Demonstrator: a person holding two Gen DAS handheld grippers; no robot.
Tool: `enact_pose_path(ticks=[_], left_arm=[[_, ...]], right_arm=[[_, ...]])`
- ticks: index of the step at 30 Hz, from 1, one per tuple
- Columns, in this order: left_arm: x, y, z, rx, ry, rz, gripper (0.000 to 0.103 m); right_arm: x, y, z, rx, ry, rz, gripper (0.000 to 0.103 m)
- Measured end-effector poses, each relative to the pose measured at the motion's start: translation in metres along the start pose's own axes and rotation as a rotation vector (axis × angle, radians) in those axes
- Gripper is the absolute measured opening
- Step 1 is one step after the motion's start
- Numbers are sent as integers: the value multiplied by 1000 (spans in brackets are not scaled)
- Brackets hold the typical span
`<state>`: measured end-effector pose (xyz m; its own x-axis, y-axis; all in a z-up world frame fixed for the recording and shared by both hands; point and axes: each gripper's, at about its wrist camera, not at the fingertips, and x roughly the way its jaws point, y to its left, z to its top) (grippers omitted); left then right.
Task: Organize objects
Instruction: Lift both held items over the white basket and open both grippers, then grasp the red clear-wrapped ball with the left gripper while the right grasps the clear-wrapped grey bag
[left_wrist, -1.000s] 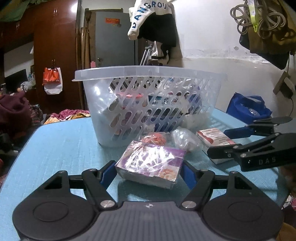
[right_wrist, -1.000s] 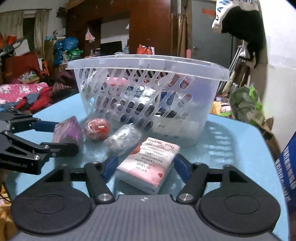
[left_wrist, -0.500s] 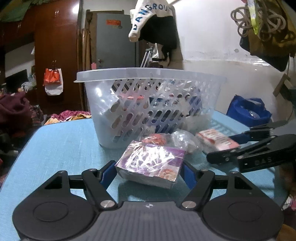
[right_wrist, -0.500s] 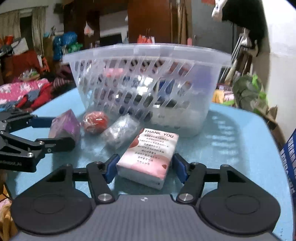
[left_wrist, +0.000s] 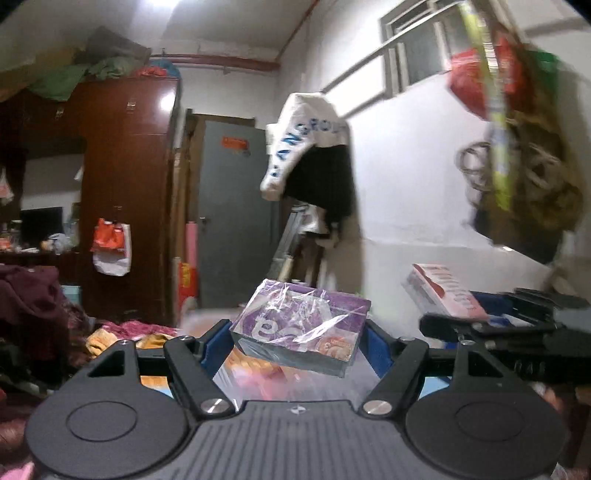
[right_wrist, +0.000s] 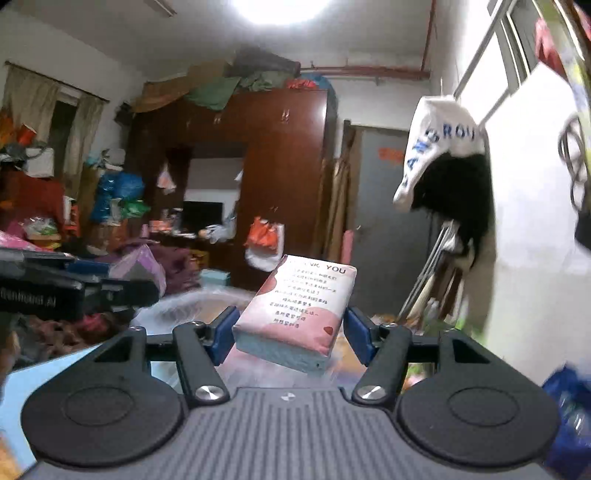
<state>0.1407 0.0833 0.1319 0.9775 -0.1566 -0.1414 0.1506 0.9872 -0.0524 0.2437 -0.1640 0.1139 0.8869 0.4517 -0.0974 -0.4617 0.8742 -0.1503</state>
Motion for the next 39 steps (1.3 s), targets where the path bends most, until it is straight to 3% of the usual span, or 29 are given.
enact_pose_path(ticks=[3, 6, 8, 9, 15, 17, 19, 21, 22, 28, 30, 32, 35, 36, 39], left_arm=[[50, 11, 22, -26, 75, 45, 77], [88, 22, 20, -82, 127, 38, 83], [103, 25, 13, -88, 162, 67, 102], [100, 26, 9, -88, 157, 72, 102], [12, 11, -22, -16, 9, 1, 103], [-4, 3, -40, 2, 50, -17, 103], [-9, -5, -59, 29, 99, -31, 103], [0, -6, -76, 41, 171, -13, 103], [5, -2, -82, 27, 195, -6, 102], [16, 32, -96, -112, 277, 17, 101], [19, 27, -101, -87, 288, 6, 101], [25, 21, -101, -58, 306, 3, 101], [31, 10, -102, -38, 321, -9, 101], [32, 7, -105, -32, 326, -8, 101], [40, -3, -108, 6, 345, 2, 101]], right_arm=[[50, -3, 10, -8, 74, -77, 65], [82, -3, 4, -41, 129, -53, 68], [85, -3, 0, -40, 116, -66, 90], [82, -5, -1, -18, 104, -73, 102], [-10, -18, -19, 117, -33, 67, 103], [-20, -10, -33, 81, 3, 79, 103], [-8, 2, -53, 34, 130, 103, 103], [10, 10, -69, 29, 220, 140, 96], [22, 15, -76, 31, 265, 139, 86], [76, 30, -90, 68, 445, 191, 56], [73, 32, -89, 83, 402, 190, 56], [79, 34, -88, 48, 418, 188, 54], [69, 32, -91, 67, 417, 203, 41], [62, 30, -93, 69, 411, 212, 30], [40, 17, -96, 78, 381, 172, 25]])
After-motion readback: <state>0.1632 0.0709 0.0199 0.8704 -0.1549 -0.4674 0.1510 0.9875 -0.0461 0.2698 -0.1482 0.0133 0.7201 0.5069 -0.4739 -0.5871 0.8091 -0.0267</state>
